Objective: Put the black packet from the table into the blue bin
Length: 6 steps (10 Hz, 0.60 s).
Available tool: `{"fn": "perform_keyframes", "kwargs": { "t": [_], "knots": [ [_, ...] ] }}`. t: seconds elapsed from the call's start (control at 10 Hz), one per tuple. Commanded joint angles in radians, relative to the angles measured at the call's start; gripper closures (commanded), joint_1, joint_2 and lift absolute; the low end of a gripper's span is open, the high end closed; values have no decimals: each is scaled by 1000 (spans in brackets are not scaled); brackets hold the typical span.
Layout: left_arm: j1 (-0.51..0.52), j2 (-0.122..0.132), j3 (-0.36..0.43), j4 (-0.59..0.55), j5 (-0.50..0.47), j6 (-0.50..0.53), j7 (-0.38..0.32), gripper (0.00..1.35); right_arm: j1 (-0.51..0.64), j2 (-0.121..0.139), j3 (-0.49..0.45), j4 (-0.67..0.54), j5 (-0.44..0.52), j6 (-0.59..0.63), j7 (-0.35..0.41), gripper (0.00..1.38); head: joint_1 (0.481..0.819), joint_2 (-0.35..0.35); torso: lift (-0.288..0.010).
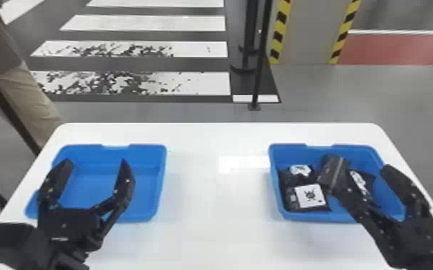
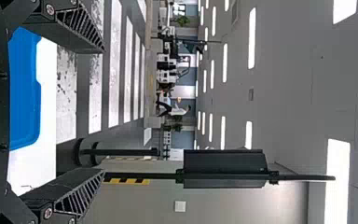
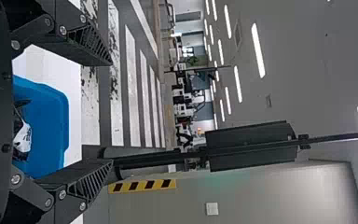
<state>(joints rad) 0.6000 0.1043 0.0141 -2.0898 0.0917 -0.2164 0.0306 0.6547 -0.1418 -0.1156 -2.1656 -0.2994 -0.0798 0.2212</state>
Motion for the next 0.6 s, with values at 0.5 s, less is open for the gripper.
{"fn": "perform_keyframes", "kwargs": {
  "t": [0.5],
  "knots": [
    [1,2,-2,0,0,-2,0,122,23,10,-4,-30,16,23,-22,311,695,-4,-110]
  ]
}}
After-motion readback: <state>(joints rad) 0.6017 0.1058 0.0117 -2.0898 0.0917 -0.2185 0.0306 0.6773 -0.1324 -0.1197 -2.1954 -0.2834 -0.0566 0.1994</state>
